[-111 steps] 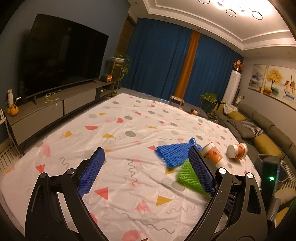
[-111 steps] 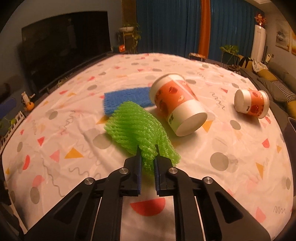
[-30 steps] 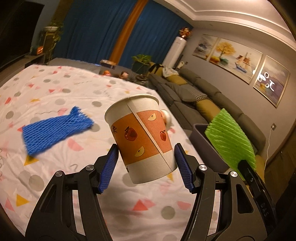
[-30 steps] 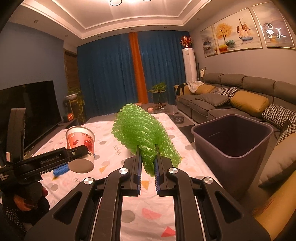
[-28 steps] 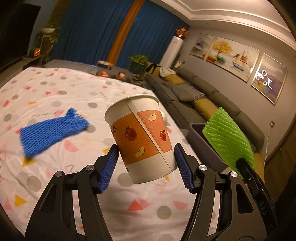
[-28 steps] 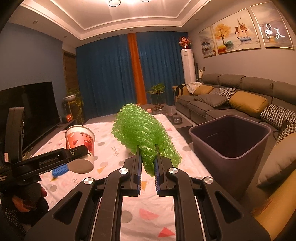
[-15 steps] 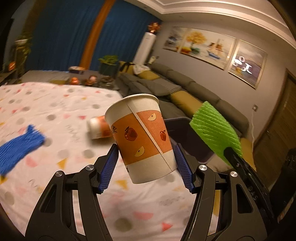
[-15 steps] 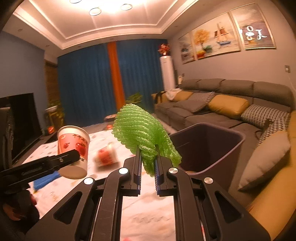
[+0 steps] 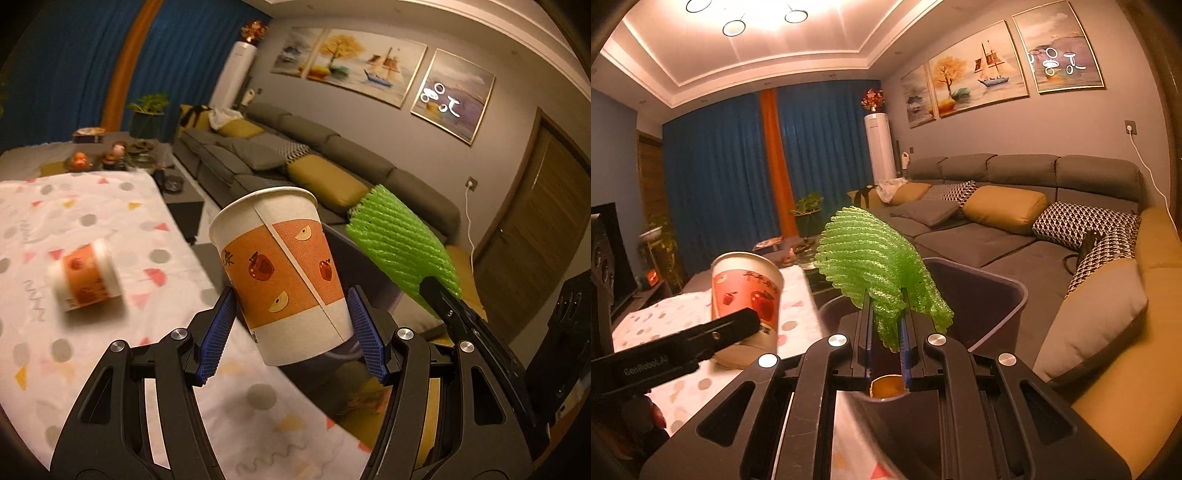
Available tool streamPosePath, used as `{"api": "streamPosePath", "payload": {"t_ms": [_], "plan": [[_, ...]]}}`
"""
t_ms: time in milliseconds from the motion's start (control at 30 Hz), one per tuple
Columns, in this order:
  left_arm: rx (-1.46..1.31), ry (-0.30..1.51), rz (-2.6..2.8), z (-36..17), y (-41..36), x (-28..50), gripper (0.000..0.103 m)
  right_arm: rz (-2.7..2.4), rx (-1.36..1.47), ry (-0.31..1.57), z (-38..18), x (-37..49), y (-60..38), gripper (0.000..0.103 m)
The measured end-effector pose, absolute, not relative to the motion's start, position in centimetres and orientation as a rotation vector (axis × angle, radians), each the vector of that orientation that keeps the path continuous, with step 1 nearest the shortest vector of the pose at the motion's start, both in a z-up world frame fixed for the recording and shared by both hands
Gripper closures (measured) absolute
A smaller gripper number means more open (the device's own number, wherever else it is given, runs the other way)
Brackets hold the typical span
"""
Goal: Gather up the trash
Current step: 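Carry the green net and orange cup to the grey bin and open both tools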
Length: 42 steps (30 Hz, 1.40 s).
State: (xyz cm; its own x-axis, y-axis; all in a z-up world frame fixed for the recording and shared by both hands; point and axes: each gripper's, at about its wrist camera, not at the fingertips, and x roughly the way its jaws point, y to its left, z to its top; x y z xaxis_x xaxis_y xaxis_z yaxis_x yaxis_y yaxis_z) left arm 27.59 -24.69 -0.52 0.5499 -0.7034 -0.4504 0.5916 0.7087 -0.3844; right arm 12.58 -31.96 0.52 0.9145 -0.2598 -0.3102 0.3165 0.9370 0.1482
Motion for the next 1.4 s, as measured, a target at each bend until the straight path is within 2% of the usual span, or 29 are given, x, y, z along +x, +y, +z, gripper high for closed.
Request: {"api": "streamPosePath", "payload": {"t_ms": [333,1400], "plan": [[-0.197,0.675,-0.819,-2.3,-28.9,30.8,0.042,-0.323,0.207,0.308,-0.4,14.4,-34.0,0.090],[-0.236,0.768,-0.865,-5.4,-32.2,33.7,0.040,-0.311,0.271,0.365,-2.2,17.2,-36.9,0.087]]}}
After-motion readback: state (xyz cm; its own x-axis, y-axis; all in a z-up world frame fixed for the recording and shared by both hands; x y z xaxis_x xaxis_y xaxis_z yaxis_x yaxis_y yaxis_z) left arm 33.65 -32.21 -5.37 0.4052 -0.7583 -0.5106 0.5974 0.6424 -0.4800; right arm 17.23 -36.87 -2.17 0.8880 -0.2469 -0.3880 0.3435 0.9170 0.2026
